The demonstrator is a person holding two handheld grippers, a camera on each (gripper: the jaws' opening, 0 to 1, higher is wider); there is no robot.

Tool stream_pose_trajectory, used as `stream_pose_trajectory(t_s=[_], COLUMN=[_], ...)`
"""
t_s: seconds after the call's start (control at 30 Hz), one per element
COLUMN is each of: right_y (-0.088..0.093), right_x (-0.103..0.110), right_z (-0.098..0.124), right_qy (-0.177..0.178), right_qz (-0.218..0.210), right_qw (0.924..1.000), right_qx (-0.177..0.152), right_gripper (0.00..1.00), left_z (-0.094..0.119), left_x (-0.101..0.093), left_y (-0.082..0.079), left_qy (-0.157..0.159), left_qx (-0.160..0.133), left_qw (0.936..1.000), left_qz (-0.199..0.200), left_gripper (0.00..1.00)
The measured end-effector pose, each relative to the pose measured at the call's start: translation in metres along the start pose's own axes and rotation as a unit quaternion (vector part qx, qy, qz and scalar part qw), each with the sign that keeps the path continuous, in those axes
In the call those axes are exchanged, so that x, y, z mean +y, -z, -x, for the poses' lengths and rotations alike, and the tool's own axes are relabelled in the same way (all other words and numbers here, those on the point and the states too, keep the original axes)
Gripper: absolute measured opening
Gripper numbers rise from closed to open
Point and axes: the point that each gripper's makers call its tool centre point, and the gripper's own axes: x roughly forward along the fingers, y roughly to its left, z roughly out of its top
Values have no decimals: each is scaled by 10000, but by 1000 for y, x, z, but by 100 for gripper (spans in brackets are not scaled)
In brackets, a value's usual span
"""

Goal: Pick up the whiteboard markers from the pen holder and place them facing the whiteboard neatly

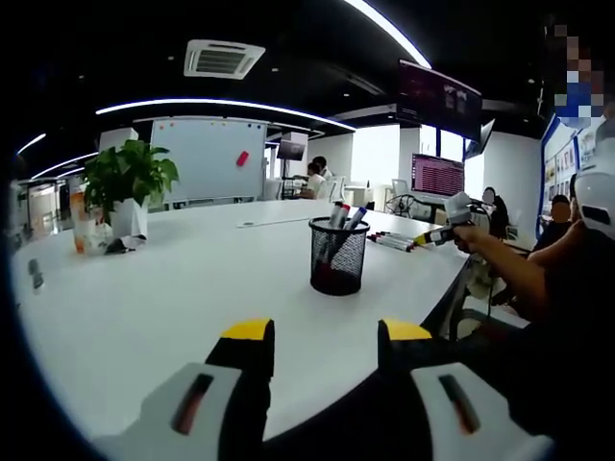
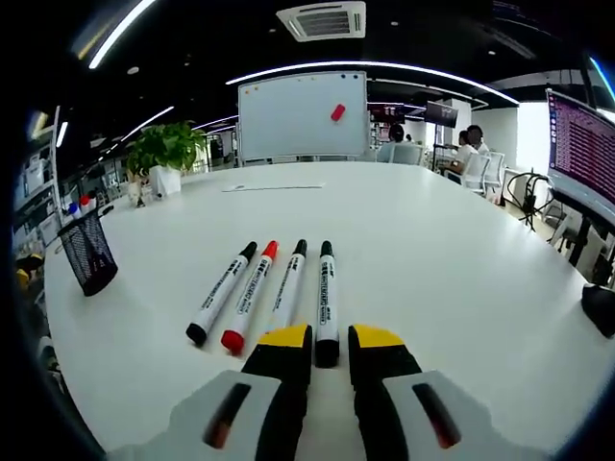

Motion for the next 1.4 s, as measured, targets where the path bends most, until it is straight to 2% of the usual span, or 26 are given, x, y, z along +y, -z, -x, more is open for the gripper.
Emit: stream_pose_trajectory(t_s=[0.3, 0.4, 0.5, 0.57, 0.7, 0.77, 0.9, 1.07, 1.13, 1.3, 1.4], right_y=[6, -9, -27, -35, -59, -65, -82, -88, -94, -91, -92], right_x=[0, 5, 5, 7, 24, 30, 44, 64, 81, 110, 120], right_z=[18, 35, 49, 58, 75, 82, 90, 93, 93, 77, 66], right_qy=[24, -85, 39, 66, -242, -330, -450, -453, -697, -1115, -1330], right_qz=[34, -9, 192, 157, 181, 109, 271, 718, 827, 988, 934], right_qw=[10000, 9997, 9980, 9973, 9917, 9905, 9874, 9859, 9811, 9772, 9770], right_qx=[18, -225, -593, -709, -1246, -1329, -1490, -1444, -1607, -1510, -1383], right_gripper=[23, 27, 30, 32, 33, 34, 34, 35, 36, 36, 34], left_z=[0, 3, 7, 7, 8, 7, 6, 7, 7, 8, 8], left_x=[-1, -1, 2, 4, 3, 1, 1, 3, 2, 3, 4], left_y=[-2, -5, -11, -13, -14, -13, -10, -9, -8, -6, -6], left_qy=[20, 27, -17, -69, -70, -50, -36, -67, -61, -68, -81], left_qx=[-14, -7, -88, -94, -126, -101, -86, -82, -82, -61, -48], left_qw=[10000, 10000, 10000, 9999, 9999, 9999, 9999, 9999, 9999, 9999, 9999], left_qz=[-1, -41, -38, -55, -76, -84, -76, -53, -52, -44, -40], left_gripper=[44, 45, 45, 45, 45, 45, 45, 45, 45, 45, 45])
